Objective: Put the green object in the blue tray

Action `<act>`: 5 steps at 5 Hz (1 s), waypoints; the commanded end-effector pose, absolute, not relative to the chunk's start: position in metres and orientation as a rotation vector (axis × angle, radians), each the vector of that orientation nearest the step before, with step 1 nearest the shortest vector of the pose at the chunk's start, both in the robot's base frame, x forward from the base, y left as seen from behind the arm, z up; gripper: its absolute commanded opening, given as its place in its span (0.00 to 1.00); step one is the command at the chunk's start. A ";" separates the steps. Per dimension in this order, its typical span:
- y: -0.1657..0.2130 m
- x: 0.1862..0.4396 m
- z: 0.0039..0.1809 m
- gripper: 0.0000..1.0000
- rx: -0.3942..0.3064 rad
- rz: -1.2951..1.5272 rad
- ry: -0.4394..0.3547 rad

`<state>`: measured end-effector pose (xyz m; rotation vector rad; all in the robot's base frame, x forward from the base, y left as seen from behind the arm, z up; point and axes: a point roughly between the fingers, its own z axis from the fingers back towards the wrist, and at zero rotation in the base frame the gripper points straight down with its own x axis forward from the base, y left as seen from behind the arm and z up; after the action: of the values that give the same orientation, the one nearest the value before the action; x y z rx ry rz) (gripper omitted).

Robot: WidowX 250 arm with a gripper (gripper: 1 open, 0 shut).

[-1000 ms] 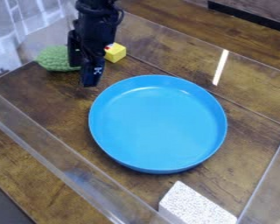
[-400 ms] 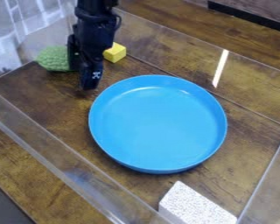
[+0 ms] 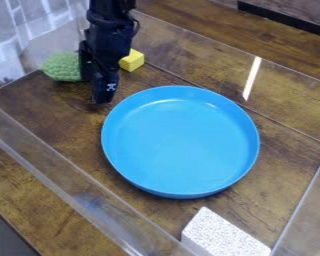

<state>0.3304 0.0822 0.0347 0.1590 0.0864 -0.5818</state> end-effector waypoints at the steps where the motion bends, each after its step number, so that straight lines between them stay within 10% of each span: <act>1: 0.091 0.336 0.046 1.00 0.173 -0.556 0.043; 5: 0.103 0.337 0.054 1.00 0.179 -0.533 0.015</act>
<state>0.3289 0.0962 0.0317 0.1488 0.0752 -0.5538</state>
